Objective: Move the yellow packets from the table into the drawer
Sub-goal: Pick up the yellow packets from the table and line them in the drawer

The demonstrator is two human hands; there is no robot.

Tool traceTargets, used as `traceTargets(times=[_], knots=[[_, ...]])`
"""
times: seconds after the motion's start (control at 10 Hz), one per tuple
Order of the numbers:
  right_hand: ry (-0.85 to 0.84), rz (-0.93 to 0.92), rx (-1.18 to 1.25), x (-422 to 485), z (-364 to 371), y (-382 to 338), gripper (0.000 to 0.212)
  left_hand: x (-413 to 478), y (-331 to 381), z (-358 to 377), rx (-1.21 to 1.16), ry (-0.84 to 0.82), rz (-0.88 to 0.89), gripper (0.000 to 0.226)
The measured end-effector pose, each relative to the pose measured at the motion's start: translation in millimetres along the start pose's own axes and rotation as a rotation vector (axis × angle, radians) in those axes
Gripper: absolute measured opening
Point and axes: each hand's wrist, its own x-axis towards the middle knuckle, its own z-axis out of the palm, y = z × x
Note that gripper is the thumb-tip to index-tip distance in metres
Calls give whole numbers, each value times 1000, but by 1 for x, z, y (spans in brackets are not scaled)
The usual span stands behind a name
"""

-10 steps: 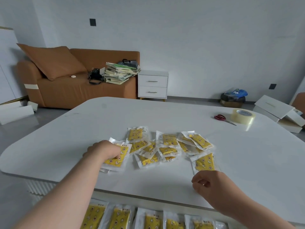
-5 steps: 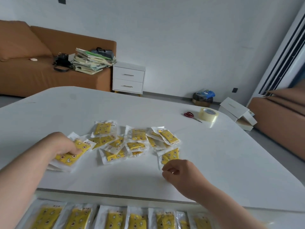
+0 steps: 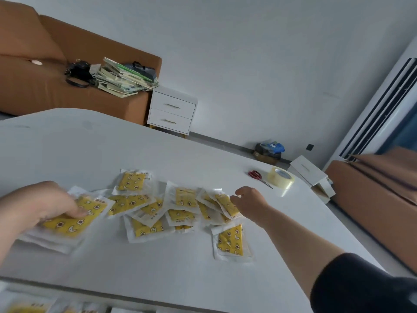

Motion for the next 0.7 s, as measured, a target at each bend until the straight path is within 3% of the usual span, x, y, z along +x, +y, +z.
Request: traceTargets(times=[0.2,0.4,0.7], knots=[[-212,100,-80,23,11,-5,59,-126,43,-40,-5,-21,60,61],[-321,124,69,29,8,-2,53,-170,56,-53,-42,-46,89,49],[-274,51,123,25,6,-6,60,-188,61,-55,-127,-13,87,40]])
